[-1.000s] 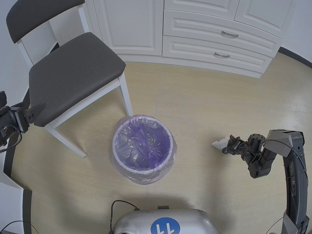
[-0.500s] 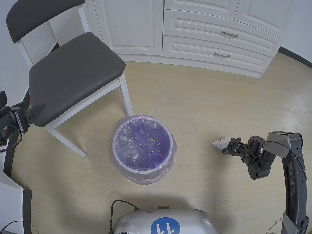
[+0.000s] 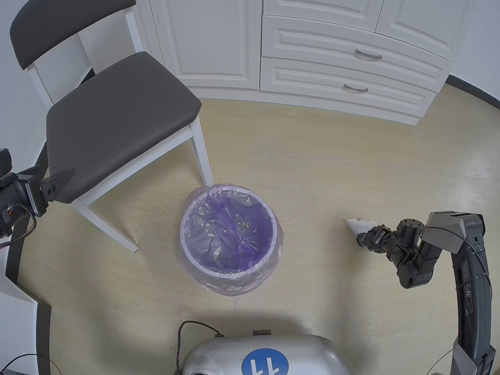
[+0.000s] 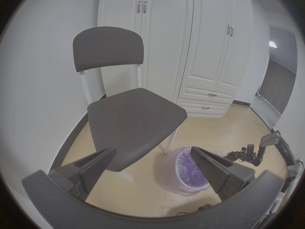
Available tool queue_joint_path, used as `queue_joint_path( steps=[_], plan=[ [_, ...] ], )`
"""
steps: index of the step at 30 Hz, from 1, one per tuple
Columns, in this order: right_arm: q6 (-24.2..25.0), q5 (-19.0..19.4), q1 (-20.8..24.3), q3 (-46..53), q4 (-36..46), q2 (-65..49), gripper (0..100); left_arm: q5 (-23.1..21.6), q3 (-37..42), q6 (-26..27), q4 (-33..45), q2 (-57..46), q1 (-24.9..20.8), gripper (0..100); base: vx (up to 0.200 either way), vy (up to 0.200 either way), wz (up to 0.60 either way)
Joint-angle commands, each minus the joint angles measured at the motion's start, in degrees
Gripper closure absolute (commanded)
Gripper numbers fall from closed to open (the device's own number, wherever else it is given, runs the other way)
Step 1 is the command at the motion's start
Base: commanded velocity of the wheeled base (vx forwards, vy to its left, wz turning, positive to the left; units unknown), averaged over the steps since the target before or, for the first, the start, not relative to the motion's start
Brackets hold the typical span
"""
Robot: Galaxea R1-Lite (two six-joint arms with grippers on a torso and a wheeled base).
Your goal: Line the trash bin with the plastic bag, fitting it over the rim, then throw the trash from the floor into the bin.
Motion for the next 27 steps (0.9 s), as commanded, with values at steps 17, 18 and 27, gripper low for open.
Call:
queue_joint_path(
  steps=[17, 18, 27],
  plan=[
    [-9.54, 0.64, 1.23, 1.86, -8.98, 3.04, 100, -0.09, 1.02, 0.04, 0.02, -4.42, -0.21, 0, 0.000, 0.000, 0.00],
    [-11.83, 0.29, 1.49, 2.13, -8.98, 3.22, 100, -0.09, 1.02, 0.04, 0.02, -4.51, -0.21, 0, 0.000, 0.000, 0.00],
    [-30.46, -3.75, 3.25, 10.65, -8.98, -3.20, 100, -0.09, 1.11, 0.04, 0.02, -5.56, -0.21, 0, 0.000, 0.000, 0.00]
  ],
)
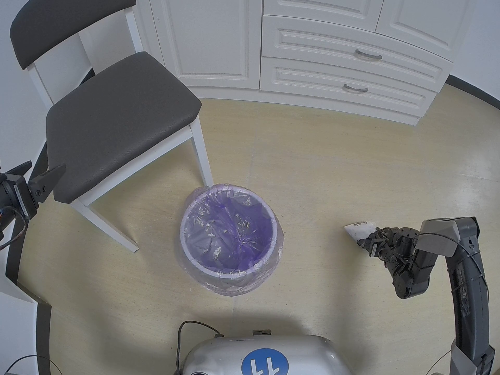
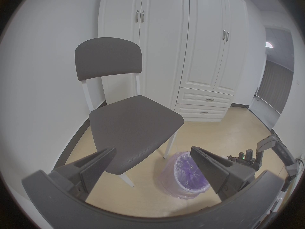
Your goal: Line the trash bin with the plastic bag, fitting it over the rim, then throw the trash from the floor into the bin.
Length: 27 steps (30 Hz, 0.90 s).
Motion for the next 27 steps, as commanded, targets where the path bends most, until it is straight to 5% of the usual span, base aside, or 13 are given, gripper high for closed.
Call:
queue_joint_path(
  steps=[1, 10, 14, 18, 27],
  plan=[
    [-6.37, -2.24, 1.83, 8.67, -1.05, -7.06, 100, -0.01, 0.09, 0.02, -0.03, -0.93, 0.02, 0, 0.000, 0.000, 0.00],
    [-7.34, -1.80, 7.89, 28.80, -1.05, -28.33, 100, -0.10, 0.44, 0.02, -0.03, -2.16, -0.06, 0, 0.000, 0.000, 0.00],
    [-11.47, -1.80, 10.53, 36.27, -1.05, -37.82, 100, -0.10, 0.53, 0.02, 0.06, -3.48, -0.15, 0, 0.000, 0.000, 0.00],
    [-14.72, -1.80, 12.38, 40.05, -1.05, -43.62, 100, -0.10, 0.70, 0.11, -0.03, -4.09, -0.42, 0, 0.000, 0.000, 0.00],
    [-15.34, -1.71, 24.77, 41.54, -1.05, -54.08, 100, -0.10, 0.79, 0.02, 0.06, -7.70, -2.09, 0, 0.000, 0.000, 0.00]
  ],
)
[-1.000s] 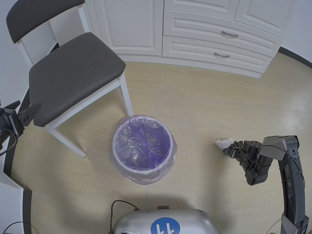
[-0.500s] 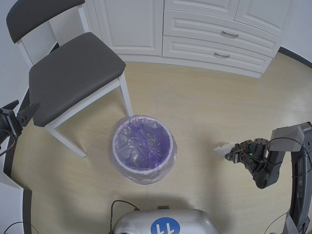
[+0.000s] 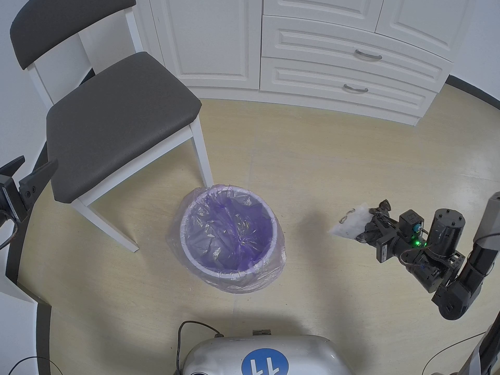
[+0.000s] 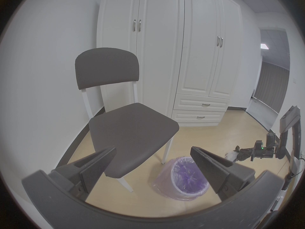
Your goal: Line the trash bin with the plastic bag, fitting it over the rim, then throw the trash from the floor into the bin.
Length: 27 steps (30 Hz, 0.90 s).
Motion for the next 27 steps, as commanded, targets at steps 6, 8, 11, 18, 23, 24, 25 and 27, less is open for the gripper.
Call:
queue_joint_path(
  steps=[6, 8, 11, 18, 23, 24, 25, 27],
  plan=[
    [-1.02, 5.74, 12.19, -10.65, -1.07, -10.85, 100, -0.01, 0.45, -0.03, 0.01, -4.82, -1.03, 0, 0.000, 0.000, 0.00],
    [-1.28, 8.56, 14.48, -15.48, -1.07, -9.62, 100, -0.01, 0.62, 0.06, 0.01, -5.17, -1.56, 0, 0.000, 0.000, 0.00],
    [-1.63, 10.75, 19.23, -17.33, -0.19, -9.27, 100, 0.08, 0.62, -0.03, 0.01, -6.14, -2.09, 0, 0.000, 0.000, 0.00],
    [2.58, 9.88, 27.93, -13.73, -1.07, -7.34, 100, 0.16, 0.27, -0.03, 0.01, -9.22, -1.65, 0, 0.000, 0.000, 0.00],
    [4.69, 9.52, 31.88, -17.15, -1.07, -4.00, 100, 0.16, 0.54, 2.26, 0.36, -12.38, -2.09, 0, 0.000, 0.000, 0.00],
    [5.04, 8.82, 32.50, -17.24, -1.07, -3.12, 100, 0.16, 0.62, 2.78, 0.27, -12.73, -2.00, 0, 0.000, 0.000, 0.00],
    [5.13, 8.47, 32.58, -17.24, -1.07, -2.86, 100, 0.16, 0.62, 2.96, 0.18, -12.82, -2.00, 0, 0.000, 0.000, 0.00],
    [5.31, 5.39, 32.94, -17.42, -1.07, -1.19, 100, 0.34, 0.71, 3.84, 0.10, -13.61, -2.00, 0, 0.000, 0.000, 0.00]
  ],
)
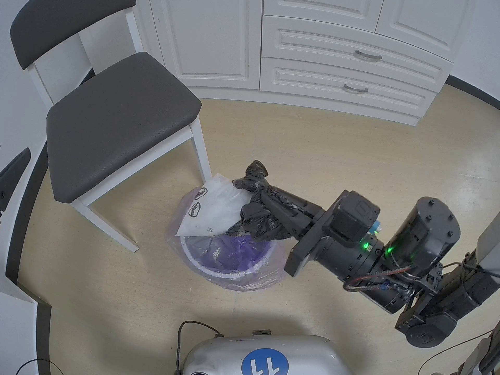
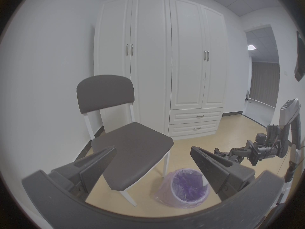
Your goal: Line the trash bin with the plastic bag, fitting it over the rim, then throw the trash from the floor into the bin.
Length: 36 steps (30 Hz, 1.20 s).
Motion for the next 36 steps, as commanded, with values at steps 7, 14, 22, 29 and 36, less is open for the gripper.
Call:
queue_joint_path(
  steps=[7, 14, 22, 29, 36],
  plan=[
    [6.99, -8.12, 1.77, -8.26, -0.96, 13.90, 100, 0.12, 0.20, 2.35, -0.10, -4.31, 0.01, 0, 0.000, 0.000, 0.00],
    [18.68, -9.00, 1.24, -14.14, 10.56, 14.25, 100, 0.12, 0.20, 2.35, -0.19, -4.40, 0.01, 0, 0.000, 0.000, 0.00],
    [38.11, -21.22, 0.36, -32.34, 40.79, 13.64, 100, 0.12, 0.20, 2.35, -0.10, -4.49, 0.01, 0, 0.000, 0.000, 0.00],
    [50.06, -22.89, -0.78, -42.53, 56.44, 13.11, 100, 0.12, 0.29, 2.35, -0.10, -4.49, 0.01, 0, 0.000, 0.000, 0.00],
    [65.00, -21.83, -1.83, -56.42, 77.53, 14.16, 100, 0.03, 0.73, 2.44, -0.10, -4.57, 0.01, 0, 0.000, 0.000, 0.00]
  ],
)
